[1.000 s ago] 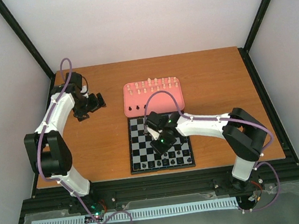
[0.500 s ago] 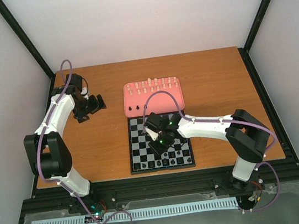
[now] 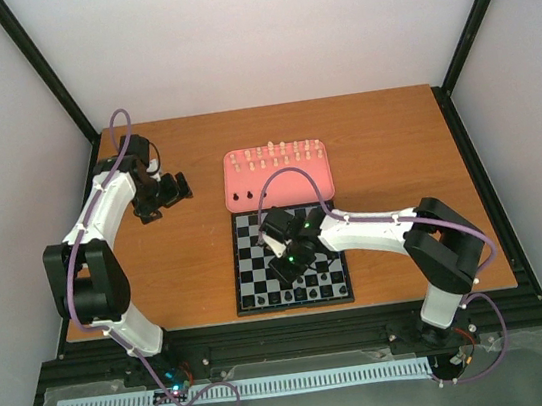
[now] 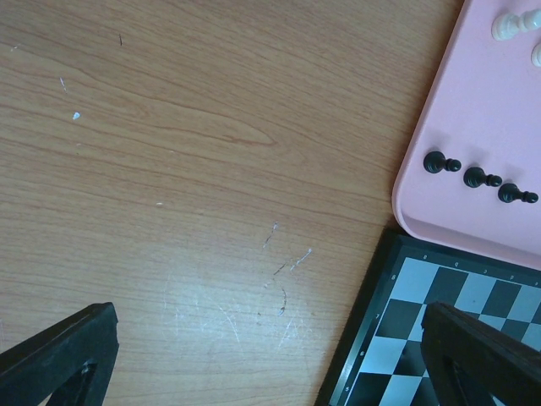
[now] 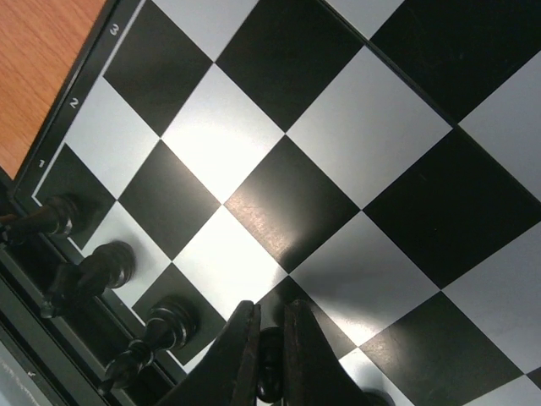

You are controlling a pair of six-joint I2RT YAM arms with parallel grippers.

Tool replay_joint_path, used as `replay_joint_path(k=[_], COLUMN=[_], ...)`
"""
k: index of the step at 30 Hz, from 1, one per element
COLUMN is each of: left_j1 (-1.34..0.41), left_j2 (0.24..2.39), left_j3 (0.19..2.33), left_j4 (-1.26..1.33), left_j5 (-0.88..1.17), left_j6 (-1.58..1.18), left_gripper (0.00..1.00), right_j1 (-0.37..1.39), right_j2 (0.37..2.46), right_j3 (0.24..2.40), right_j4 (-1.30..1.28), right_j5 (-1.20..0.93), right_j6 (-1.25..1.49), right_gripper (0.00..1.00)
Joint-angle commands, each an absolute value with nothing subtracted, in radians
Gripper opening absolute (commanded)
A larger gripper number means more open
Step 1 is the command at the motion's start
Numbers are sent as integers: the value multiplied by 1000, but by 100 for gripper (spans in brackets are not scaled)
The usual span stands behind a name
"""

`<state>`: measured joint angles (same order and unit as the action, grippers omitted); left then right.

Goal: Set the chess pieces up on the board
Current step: Place the chess piece on the chessboard.

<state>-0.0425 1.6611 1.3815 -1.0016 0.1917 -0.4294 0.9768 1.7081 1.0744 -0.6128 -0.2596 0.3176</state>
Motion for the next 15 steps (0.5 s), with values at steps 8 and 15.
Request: replay_joint_path(k=[8,15], left_j1=[-48,-49], left_j2=[1643,1646], left_j3=[1387,1390], left_j4=[-985,-984], left_j5=[192,193], left_j6=[-420,-419], left_gripper=[100,100], right_j1=[986,986], right_j2=[1737,1747], right_j3=[1084,1094], right_j4=[-635,-640], right_j5=[-214,-215], right_j6=[312,304], right_gripper=[10,16])
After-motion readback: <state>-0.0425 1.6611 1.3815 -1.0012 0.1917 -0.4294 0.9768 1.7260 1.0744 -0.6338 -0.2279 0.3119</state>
